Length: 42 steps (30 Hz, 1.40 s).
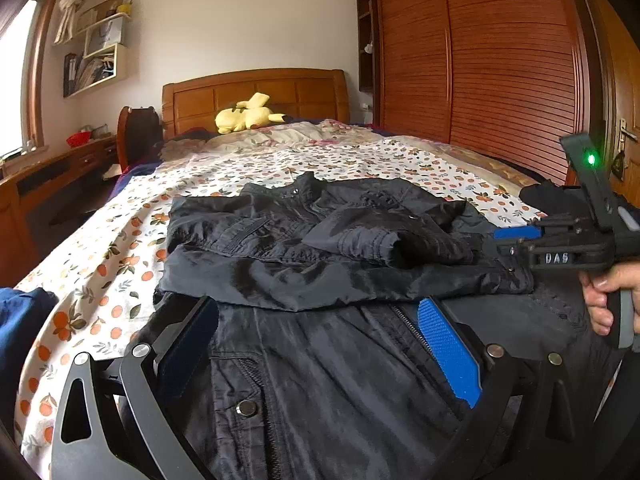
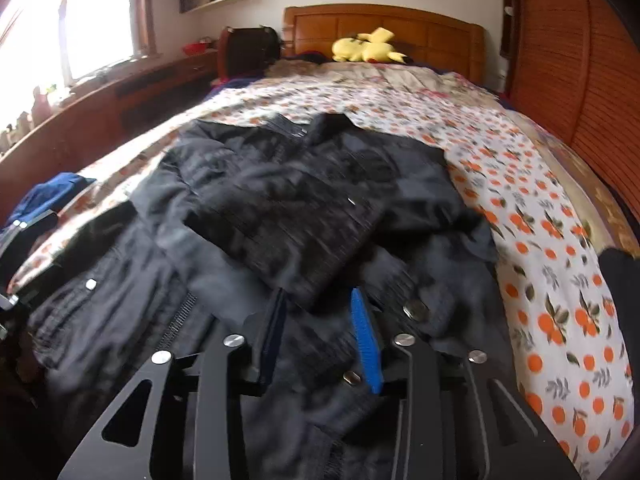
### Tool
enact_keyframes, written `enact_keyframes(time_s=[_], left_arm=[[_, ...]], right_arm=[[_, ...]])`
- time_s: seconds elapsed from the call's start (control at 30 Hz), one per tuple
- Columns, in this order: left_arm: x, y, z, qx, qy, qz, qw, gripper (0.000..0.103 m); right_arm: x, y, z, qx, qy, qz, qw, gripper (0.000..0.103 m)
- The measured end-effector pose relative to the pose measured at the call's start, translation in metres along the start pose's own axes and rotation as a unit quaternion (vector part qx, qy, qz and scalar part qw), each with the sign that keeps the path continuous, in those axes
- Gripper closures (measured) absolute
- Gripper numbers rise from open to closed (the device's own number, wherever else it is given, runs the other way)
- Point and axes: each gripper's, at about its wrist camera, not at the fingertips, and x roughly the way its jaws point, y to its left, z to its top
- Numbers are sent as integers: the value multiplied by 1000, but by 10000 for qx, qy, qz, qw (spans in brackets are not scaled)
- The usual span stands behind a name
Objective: Fold large clothes
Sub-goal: 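Move the left tool to the side edge of the jacket, then close the left tool on the jacket side edge and lift it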
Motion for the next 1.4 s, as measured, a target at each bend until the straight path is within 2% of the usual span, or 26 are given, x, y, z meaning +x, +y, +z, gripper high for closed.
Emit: enact_keyframes(time_s=[0.23, 0.4, 0.6, 0.8, 0.93, 1.07, 1.13, 1.23, 1.33, 1.4], left_arm=[[17, -21, 11, 72, 84, -80, 9999, 3], [37, -43, 28, 193, 195, -181, 9995, 3], [64, -74, 42, 352, 433, -295, 9980, 3], [95, -113, 62, 536, 641, -493, 9953, 3], [128, -139, 67, 709, 1036, -577, 9904, 3], [154, -153, 61, 911, 1386, -420, 9853, 3], [165, -156, 59, 947, 1552, -307, 9829, 7], [179, -155, 55, 985, 1828, -79, 9782, 19], [186, -152, 50, 974, 2010, -4, 9747, 22], [188, -150, 48, 1055, 2066, 101, 9727, 29]], right_arm=[[0, -12, -15, 107, 45, -155, 9998, 67], [-19, -17, -18, 88, -199, -4, 9998, 67], [-30, -29, -36, -15, -237, 27, 9997, 68], [-51, -49, -50, 135, -345, 123, 9992, 68], [-61, -59, -55, 212, -419, 179, 9987, 68], [-65, -64, -60, 226, -422, 268, 9985, 68], [-68, -63, -62, 177, -432, 331, 9984, 68], [-72, -62, -63, 111, -481, 429, 9979, 68], [-75, -64, -62, 95, -513, 516, 9973, 68], [-76, -66, -60, 91, -550, 558, 9969, 68]])
